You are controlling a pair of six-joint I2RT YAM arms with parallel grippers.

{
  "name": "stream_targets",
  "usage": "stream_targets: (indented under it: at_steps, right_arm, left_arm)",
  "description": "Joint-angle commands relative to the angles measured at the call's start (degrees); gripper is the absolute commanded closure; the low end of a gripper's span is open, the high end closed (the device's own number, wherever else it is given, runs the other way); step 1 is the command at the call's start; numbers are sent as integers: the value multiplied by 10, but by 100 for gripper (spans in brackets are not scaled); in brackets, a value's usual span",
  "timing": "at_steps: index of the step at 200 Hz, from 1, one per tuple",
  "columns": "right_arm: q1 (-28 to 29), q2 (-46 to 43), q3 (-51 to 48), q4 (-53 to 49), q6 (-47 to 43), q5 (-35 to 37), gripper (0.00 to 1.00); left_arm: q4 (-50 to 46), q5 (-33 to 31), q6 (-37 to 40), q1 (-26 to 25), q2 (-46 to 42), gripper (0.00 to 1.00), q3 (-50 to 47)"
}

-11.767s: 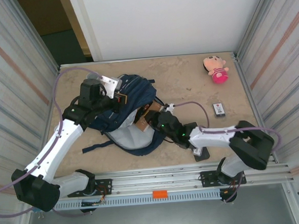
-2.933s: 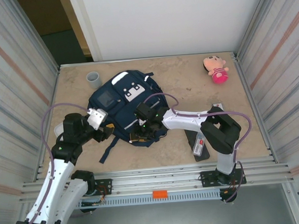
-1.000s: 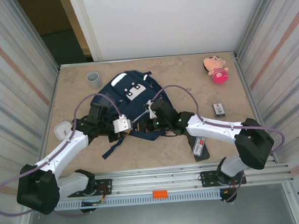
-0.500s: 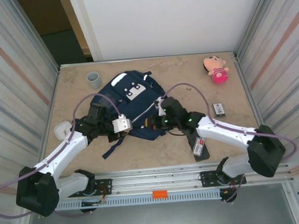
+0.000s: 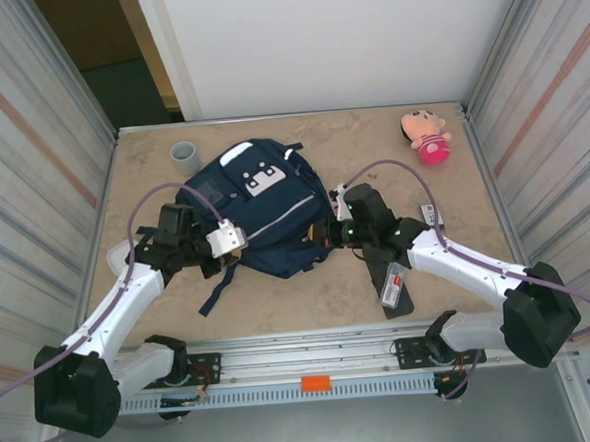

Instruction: Pack books, pencil case, and school supplies into a backpack

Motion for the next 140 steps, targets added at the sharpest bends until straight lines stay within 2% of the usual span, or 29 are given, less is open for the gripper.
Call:
stream_targets:
  at_steps: [1,19,34,48,70,110,140]
  right_arm:
    - [42,-9,12,43,12,24,100]
    - [67,-6,23,49,15,36,100]
    - [81,-6,29,47,15,44,100]
    - [88,-7,31,47,17,47,100]
    - [89,-6,35,46,20,37,100]
    - [90,-7,47,44,18,30,100]
    - [88,-6,53,39,16,22,100]
  left_arm:
    - [6,70,-45,4,-23,71,16]
    - [-1,141,-79,-7,-28,56,30]
    - [13,152,-113,-38,-34,50,36]
    - [55,130,-153,-84,-38,49,27]
    - [110,102,-176,-143,-27,49,9]
    - [127,53,-199,-165,39,50,8]
    - [118,19,-190,-165,56,54,5]
